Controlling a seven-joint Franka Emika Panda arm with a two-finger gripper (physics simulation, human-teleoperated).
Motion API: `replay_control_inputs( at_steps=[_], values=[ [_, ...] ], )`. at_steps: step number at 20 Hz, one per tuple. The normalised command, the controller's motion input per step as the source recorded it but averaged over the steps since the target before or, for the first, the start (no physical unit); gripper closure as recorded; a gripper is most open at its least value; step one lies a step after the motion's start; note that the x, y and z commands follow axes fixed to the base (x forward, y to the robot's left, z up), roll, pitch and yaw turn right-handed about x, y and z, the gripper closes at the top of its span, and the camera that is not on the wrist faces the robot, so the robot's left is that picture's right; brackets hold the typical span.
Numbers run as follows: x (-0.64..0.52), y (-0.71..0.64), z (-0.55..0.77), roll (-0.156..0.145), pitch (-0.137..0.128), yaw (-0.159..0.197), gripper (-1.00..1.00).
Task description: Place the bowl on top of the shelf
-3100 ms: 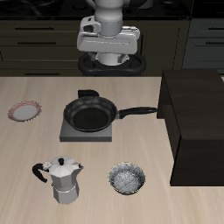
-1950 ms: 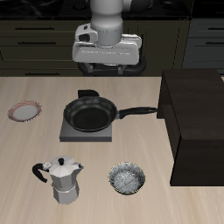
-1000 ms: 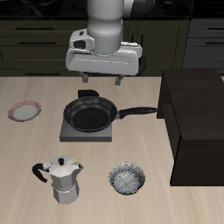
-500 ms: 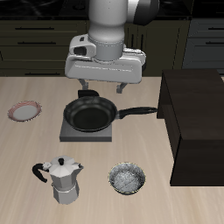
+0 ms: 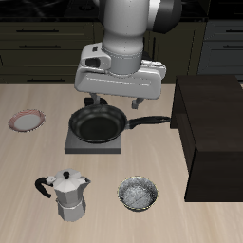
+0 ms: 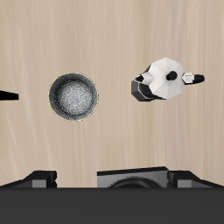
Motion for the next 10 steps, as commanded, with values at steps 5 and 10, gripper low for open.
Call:
replay_control_inputs(
  at_steps=[5,10],
  values=[
    [0.17,0.12,-0.01,0.039,-0.002,0.008,-1.0],
    [0.13,0.04,0.04,0.027,-0.006,-0.007,-1.0]
  ],
)
